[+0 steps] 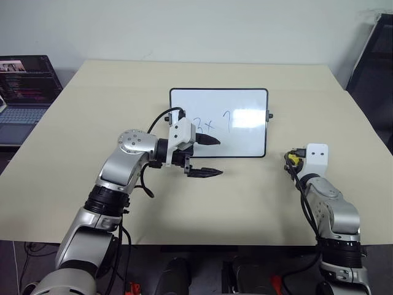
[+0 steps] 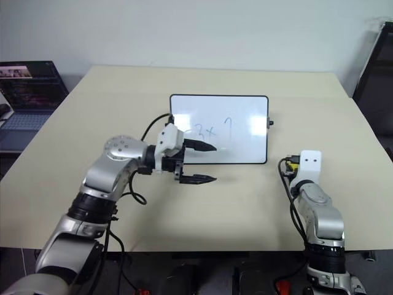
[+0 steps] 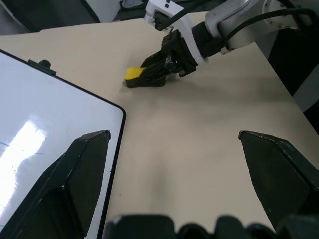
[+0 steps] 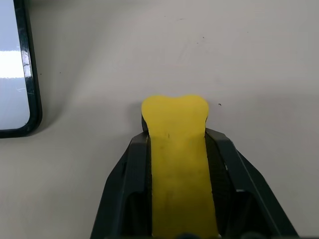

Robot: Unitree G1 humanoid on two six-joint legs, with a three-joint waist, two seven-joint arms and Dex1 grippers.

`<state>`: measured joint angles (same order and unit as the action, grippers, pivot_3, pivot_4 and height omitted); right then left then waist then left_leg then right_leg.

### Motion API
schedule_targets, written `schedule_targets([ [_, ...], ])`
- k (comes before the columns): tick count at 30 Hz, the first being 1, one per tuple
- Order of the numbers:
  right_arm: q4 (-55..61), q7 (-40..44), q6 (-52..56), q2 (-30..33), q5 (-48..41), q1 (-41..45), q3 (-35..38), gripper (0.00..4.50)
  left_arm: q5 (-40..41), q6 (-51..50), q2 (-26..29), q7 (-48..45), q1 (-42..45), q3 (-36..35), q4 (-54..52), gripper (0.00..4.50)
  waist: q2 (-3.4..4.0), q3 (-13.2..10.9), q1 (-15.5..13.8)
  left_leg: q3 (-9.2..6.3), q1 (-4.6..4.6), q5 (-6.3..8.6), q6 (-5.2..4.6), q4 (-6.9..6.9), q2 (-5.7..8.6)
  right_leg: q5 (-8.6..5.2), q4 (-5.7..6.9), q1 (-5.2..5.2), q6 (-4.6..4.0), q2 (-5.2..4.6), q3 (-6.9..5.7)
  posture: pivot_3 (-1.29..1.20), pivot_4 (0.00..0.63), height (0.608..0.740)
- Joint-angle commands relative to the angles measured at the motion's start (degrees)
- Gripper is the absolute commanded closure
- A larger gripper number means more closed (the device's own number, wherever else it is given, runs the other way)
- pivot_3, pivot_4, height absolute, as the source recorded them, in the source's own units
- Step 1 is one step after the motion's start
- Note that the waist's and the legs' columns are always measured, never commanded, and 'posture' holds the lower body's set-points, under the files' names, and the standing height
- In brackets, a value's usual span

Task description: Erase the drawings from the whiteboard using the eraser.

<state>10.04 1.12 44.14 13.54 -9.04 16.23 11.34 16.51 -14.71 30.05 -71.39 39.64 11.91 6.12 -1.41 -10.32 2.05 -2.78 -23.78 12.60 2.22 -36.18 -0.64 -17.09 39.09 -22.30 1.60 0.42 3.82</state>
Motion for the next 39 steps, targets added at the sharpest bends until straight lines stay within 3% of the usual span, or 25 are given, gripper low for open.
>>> schedule_targets([
  [1, 4.2, 0.6, -0.3, 0.6, 0.1, -1.0, -0.1, 3.4, -1.5, -2.4, 0.8, 5.0, -2.1, -1.4, -4.5, 0.0, 0.01, 0.0, 0.0, 0.0, 0.0, 0.0, 0.0, 0.0, 0.0, 0.0, 0.0, 0.0, 0.0, 0.0, 0.0, 0.0, 0.15, 0.74],
  [8, 18.5, 6.0, 3.6, 4.7, -1.8, -2.6, -3.7, 3.4, -5.5, -8.9, -0.3, 19.5, -7.8, -3.5, -11.4, 0.0, 0.01, 0.0, -0.1, -0.07, -0.01, 0.0, 0.0, -0.02, 0.0, 0.0, 0.0, 0.01, 0.0, -0.03, 0.05, 0.0, 0.15, 0.74],
  [14, 22.0, 10.9, 5.9, 9.1, -1.4, 6.4, -10.8, 3.4, -7.3, -13.3, -1.3, 26.8, -7.1, -3.9, -12.8, 0.0, 0.01, 0.0, 0.1, -0.09, 0.02, 0.0, 0.0, -0.25, 0.01, 0.01, 0.19, 0.06, 0.02, -0.01, -0.04, 0.0, 0.15, 0.74],
  [24, 0.5, 16.5, -2.2, 7.6, 4.4, 26.9, -23.0, 3.4, -9.1, -19.2, -2.3, 32.4, -1.1, -3.4, -10.8, 0.0, 0.0, 0.0, -0.1, -0.12, -0.01, 0.0, 0.0, -0.69, 0.04, 0.02, 0.56, 0.05, 0.03, 0.01, -0.11, 0.0, 0.15, 0.74],
  [39, -26.3, 20.1, -19.0, 3.1, 15.4, 38.7, -29.9, 3.4, -9.0, -21.9, -0.9, 30.5, -2.7, -1.8, -14.5, 0.0, 0.01, 0.0, 0.1, -0.12, -0.04, 0.0, 0.01, -0.68, -0.01, 0.02, 0.64, -0.02, 0.01, -0.03, -0.11, 0.0, 0.15, 0.74],
])
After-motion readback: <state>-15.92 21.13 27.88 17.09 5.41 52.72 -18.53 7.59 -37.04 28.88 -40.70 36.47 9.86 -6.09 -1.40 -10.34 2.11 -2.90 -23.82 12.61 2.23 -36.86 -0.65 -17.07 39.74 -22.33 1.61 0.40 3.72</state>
